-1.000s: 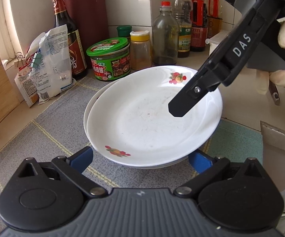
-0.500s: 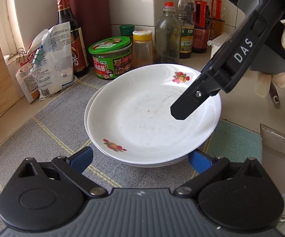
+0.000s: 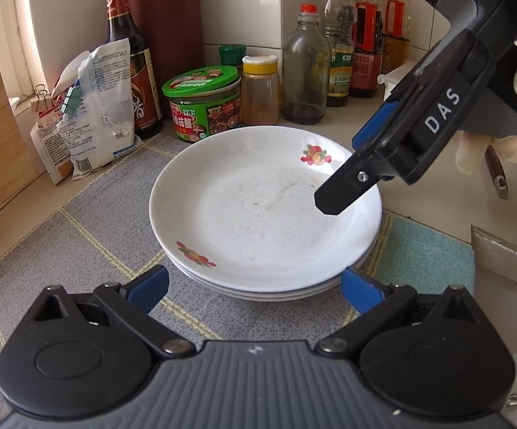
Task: Organize plates and bowls
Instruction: 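Withdraw the right gripper from the stack toward the white bowls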
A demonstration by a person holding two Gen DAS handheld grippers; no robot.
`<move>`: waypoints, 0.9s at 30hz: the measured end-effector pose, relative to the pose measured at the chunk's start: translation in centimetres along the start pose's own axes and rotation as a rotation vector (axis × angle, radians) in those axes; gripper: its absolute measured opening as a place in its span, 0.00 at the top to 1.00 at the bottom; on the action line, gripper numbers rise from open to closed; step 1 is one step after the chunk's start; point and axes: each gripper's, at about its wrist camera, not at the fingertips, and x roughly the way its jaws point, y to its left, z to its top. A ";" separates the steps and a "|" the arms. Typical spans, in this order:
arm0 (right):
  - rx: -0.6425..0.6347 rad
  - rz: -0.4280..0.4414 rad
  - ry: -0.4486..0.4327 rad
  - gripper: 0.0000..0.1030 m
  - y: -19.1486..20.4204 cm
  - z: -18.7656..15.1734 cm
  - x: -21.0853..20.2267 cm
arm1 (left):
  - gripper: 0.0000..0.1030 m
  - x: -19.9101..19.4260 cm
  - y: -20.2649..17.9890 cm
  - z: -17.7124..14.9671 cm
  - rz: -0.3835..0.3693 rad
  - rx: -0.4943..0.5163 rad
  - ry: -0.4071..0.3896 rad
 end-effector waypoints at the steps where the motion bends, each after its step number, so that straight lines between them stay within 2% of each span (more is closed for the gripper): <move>1: -0.019 -0.013 -0.024 0.00 0.2 0.1 -0.4 | 0.01 -0.3 0.0 0.1 0.005 -0.006 -0.013; 4: -0.047 -0.042 -0.060 0.00 0.4 0.4 -0.9 | 0.01 -0.7 0.3 0.3 0.019 -0.043 -0.029; 10: -0.061 -0.029 -0.081 0.00 0.9 0.3 -0.6 | 0.01 -1.1 0.7 0.7 0.055 -0.099 -0.029; 14: -0.096 -0.050 -0.125 0.00 1.8 0.3 -0.6 | 0.01 -1.7 1.1 0.7 0.081 -0.150 -0.036; 17: -0.129 -0.061 -0.163 0.00 2.3 0.4 -0.6 | 0.01 -2.2 1.4 0.6 0.127 -0.192 -0.027; 27: -0.229 0.035 -0.239 0.00 3.4 1.7 -0.5 | 0.01 -5.0 1.9 -0.5 0.337 -0.347 -0.018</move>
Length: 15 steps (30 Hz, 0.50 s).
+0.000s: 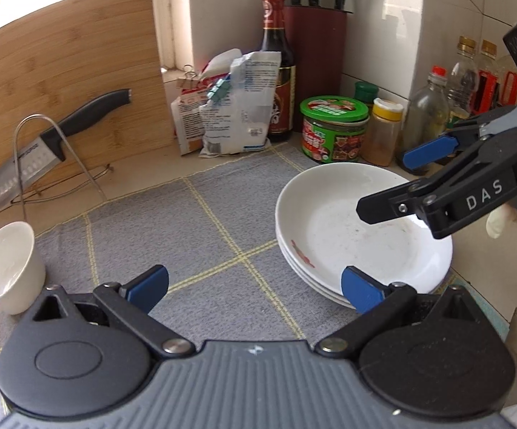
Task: Organize plates and bowls
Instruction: 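Withdraw the right gripper from the stack toward the white bowls, then reach the right gripper to a pink-flower white bowl and grasp its rim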
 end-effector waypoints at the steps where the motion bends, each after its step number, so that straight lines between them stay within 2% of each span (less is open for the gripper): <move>1: -0.015 0.009 -0.007 0.00 0.1 0.1 0.1 | 0.01 -0.3 0.1 -0.2 0.024 -0.017 0.005; 6: -0.067 0.098 -0.025 0.00 1.5 0.8 1.1 | 0.01 -2.0 0.7 -1.5 0.116 -0.079 0.030; 9: -0.093 0.132 -0.020 0.00 3.2 1.0 1.5 | 0.01 -3.0 1.3 -2.4 0.130 -0.099 0.039; 15: -0.155 0.142 -0.039 0.00 7.1 1.3 1.1 | 0.01 -5.6 3.5 -4.3 0.134 -0.106 0.026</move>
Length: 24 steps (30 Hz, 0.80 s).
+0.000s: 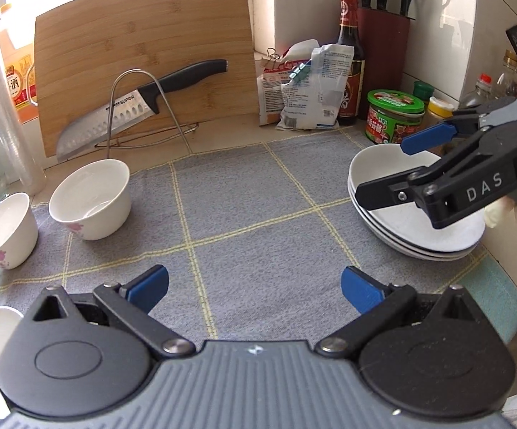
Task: Organize plates and bowls
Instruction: 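Reach the right gripper to a pink-flower white bowl and grasp its rim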
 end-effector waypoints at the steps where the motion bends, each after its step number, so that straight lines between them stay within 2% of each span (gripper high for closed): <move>1: 0.000 -0.003 0.000 0.00 0.7 0.2 0.1 | 0.01 -0.4 0.5 -0.3 -0.002 -0.001 -0.004; 5: 0.022 -0.008 0.017 0.00 4.1 1.0 1.1 | 0.01 -2.7 3.4 -1.7 -0.008 0.018 -0.023; 15: 0.020 0.049 0.034 0.00 15.1 3.4 4.7 | 0.01 -7.6 12.5 -5.7 0.031 0.037 -0.061; 24: 0.025 0.115 0.064 0.00 21.5 5.3 7.7 | 0.01 -8.8 18.8 -9.1 0.055 0.012 -0.046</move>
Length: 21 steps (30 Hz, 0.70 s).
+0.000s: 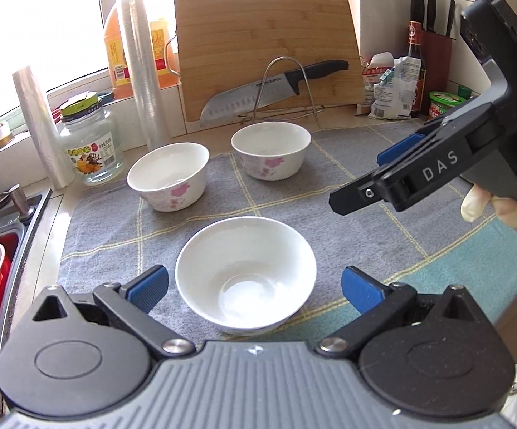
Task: Organize plates and bowls
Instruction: 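Reach the right gripper to a pink-flower white bowl and grasp its rim, then lift the white bowl with the right gripper and carry it across the towel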
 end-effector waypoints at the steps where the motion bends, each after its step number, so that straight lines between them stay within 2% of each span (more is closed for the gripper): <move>1: -0.005 0.005 0.008 0.00 0.4 0.1 0.4 | 0.01 0.2 0.3 -0.3 0.004 -0.002 0.006; 7: -0.054 0.039 0.061 0.00 2.8 0.4 2.5 | 0.01 1.5 1.8 -1.9 0.004 -0.014 0.039; 15: -0.084 0.094 0.095 0.02 4.5 0.7 4.3 | 0.01 3.0 2.2 -2.4 -0.025 0.033 0.055; 21: -0.084 0.133 0.112 0.09 5.1 0.9 5.4 | 0.08 3.5 2.0 -2.3 -0.062 0.078 0.055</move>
